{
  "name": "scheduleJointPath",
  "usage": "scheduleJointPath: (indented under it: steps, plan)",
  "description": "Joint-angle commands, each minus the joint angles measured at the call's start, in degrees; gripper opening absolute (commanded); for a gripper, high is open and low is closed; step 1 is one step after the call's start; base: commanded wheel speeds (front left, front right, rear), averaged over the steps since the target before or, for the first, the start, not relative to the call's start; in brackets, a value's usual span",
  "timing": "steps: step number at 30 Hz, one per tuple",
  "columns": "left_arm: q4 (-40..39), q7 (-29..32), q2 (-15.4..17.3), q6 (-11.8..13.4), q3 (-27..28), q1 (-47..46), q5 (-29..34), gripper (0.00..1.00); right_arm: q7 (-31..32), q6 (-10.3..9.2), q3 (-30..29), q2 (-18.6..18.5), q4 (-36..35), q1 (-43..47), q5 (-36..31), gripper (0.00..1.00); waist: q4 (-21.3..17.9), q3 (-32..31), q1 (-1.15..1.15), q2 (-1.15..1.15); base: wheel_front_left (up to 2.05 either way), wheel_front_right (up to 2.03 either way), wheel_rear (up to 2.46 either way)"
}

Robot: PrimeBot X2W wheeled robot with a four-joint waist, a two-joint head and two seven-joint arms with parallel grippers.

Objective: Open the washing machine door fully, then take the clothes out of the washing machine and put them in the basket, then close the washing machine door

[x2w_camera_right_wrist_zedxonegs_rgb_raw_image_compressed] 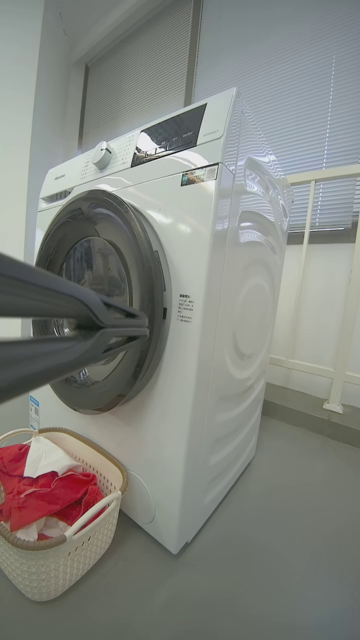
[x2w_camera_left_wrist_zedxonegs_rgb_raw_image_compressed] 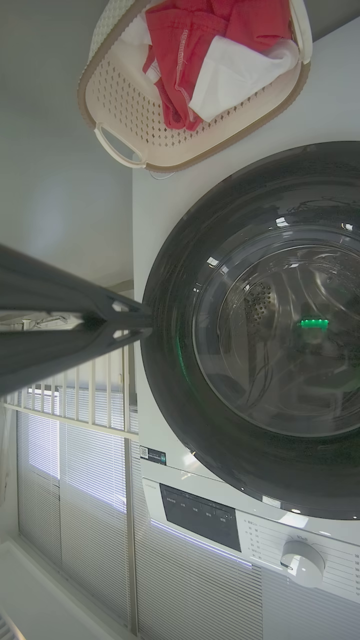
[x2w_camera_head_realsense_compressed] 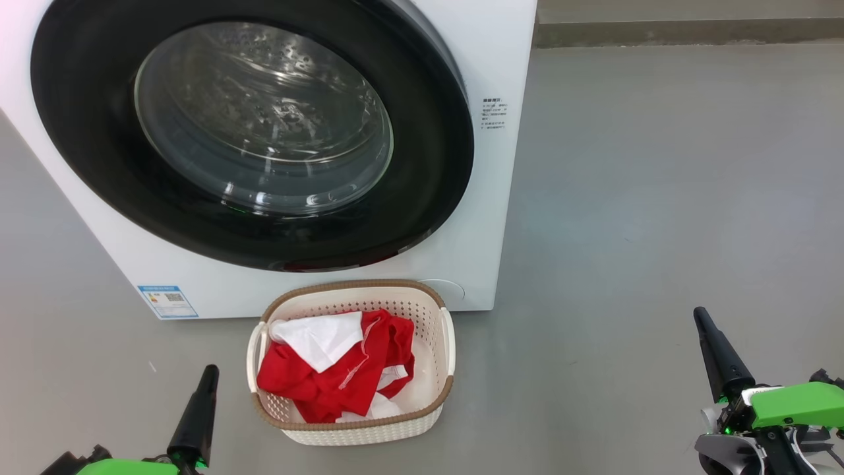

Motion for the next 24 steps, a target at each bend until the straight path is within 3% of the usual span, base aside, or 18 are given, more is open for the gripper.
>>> scheduleJointPath:
  steps: [1,24]
  plan:
    - [-1.57,0.22,0.52,-0.41,2.10,-2.40,-0.37,0.00,0.21,-0.03,0.73,-0.21,-1.70,-2.42,0.11,0.00,0.00,0.00,0.00,0.00,0.00,0.00,0.00]
    - [-1.57,0.21,0.52,-0.41,2.08,-2.40,-0.38,0.00,0.29,-0.03,0.63,-0.14,-1.69,-2.43,0.03,0.00,0.00,0.00,0.00,0.00,0.00,0.00,0.00]
